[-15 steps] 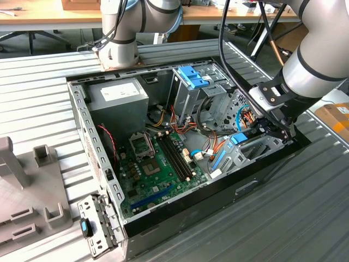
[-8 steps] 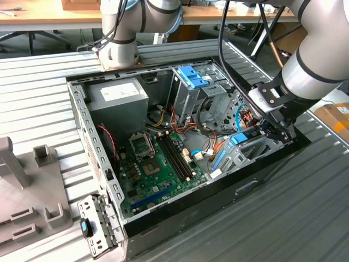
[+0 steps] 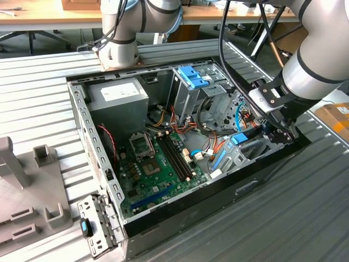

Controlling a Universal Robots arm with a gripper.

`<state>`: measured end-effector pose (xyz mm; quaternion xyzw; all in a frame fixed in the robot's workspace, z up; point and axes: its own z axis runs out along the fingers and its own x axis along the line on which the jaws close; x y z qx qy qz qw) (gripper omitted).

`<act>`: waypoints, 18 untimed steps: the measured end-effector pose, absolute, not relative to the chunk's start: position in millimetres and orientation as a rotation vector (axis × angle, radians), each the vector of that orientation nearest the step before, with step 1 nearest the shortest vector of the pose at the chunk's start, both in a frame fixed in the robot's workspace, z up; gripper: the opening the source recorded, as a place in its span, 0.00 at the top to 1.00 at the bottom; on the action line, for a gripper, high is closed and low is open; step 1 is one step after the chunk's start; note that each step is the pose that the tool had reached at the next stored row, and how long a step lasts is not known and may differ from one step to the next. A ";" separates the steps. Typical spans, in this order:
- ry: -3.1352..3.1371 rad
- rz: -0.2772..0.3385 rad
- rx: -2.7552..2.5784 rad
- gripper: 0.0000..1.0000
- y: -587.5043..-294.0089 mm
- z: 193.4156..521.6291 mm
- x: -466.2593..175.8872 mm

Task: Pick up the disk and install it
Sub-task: 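Insert the first disk wire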

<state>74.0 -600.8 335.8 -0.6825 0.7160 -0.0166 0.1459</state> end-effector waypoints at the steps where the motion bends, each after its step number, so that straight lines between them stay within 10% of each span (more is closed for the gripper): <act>1: 2.062 -0.048 -1.965 0.49 -600.6 343.8 74.0; 18: 2.127 -0.049 -2.033 0.49 -589.2 363.9 74.2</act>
